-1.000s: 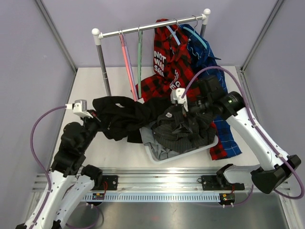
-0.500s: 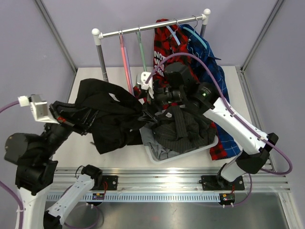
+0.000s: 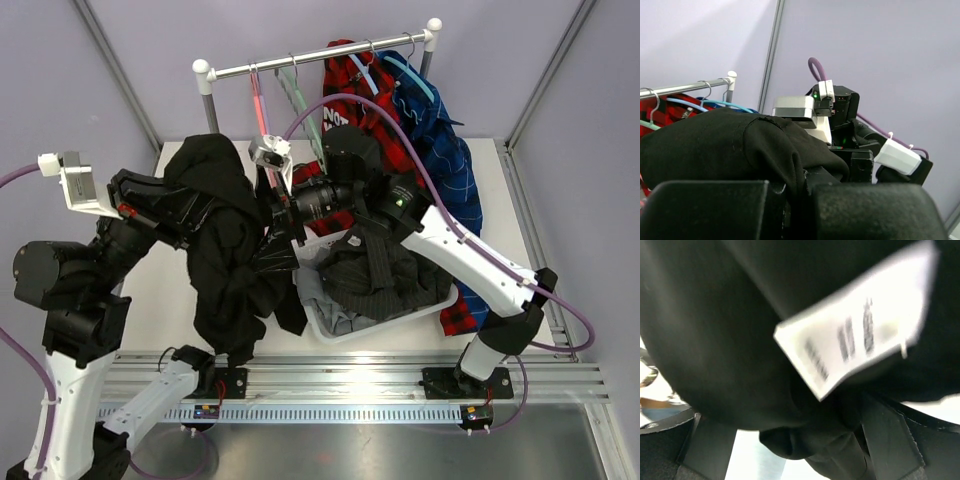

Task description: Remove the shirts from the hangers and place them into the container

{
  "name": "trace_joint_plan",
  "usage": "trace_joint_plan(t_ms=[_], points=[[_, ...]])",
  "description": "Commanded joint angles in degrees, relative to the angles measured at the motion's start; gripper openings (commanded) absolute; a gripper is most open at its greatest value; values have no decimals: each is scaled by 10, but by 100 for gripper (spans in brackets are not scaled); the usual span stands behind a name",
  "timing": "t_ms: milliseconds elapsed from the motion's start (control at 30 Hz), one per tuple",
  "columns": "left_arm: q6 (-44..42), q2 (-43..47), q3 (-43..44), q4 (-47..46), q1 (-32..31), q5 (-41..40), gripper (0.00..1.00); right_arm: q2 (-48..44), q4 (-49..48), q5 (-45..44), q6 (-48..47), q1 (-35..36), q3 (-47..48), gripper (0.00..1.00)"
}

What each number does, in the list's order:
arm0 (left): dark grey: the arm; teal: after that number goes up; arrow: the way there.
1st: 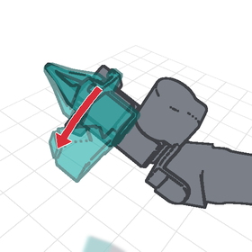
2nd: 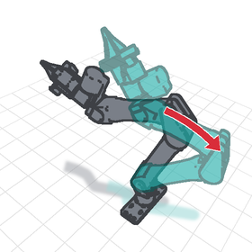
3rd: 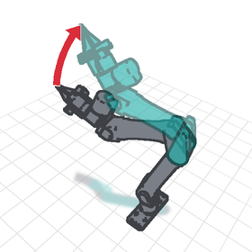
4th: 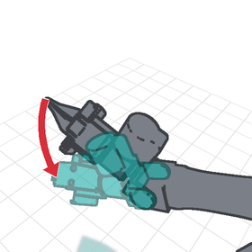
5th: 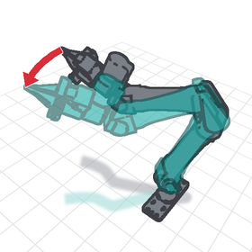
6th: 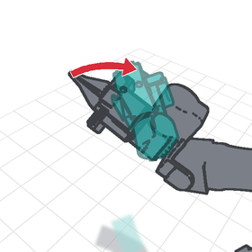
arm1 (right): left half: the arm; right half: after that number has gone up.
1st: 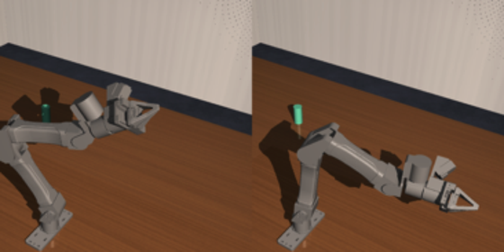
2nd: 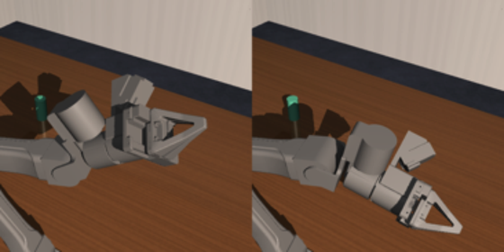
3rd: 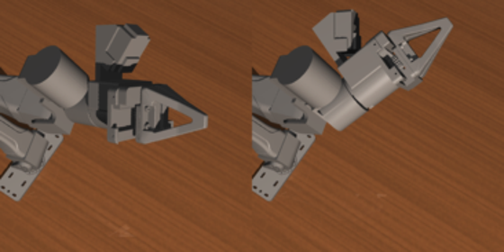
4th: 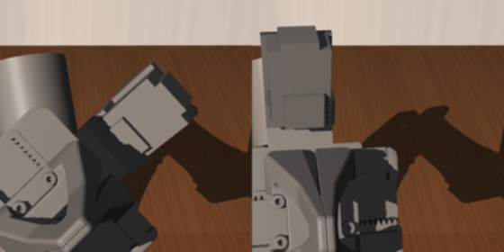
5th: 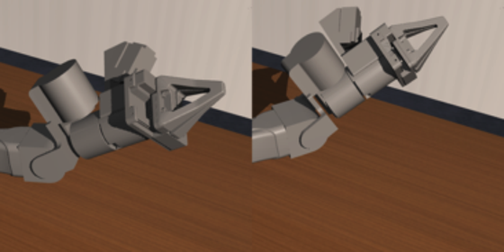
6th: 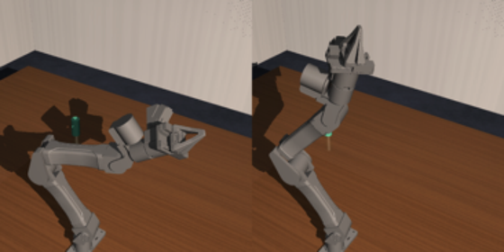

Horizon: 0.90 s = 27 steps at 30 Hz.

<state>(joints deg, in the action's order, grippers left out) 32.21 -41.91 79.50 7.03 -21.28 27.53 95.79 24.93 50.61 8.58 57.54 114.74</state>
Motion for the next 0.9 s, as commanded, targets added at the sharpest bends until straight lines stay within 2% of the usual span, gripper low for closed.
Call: trace_joint_plan(t_ms=[0,100,233,367,500,533,600,633,667,833,867], points=[[44,-10,11,-82,1,36,0,12,-102,89,83,18,2,99],[87,-15,-4,-146,1,63,0,31,-110,81,69,18,3,100],[107,-12,-1,-163,1,76,0,45,-82,19,49,17,14,99],[123,-4,-2,-171,1,77,0,58,-52,-36,24,14,45,86],[131,7,-9,-177,1,75,0,58,-12,-85,-16,9,83,59],[133,11,-13,-179,1,75,0,56,-4,-93,-23,7,87,39],[144,13,-23,-190,1,75,0,54,4,-94,-30,3,95,17],[148,13,-28,-194,1,75,0,53,8,-98,-37,2,99,3],[155,12,-34,-198,1,75,0,52,13,-98,-40,0,102,0],[153,12,-40,-192,1,80,0,40,60,-89,-82,-10,135,0],[145,13,-39,-187,1,81,2,33,72,-92,-102,-14,144,0]])
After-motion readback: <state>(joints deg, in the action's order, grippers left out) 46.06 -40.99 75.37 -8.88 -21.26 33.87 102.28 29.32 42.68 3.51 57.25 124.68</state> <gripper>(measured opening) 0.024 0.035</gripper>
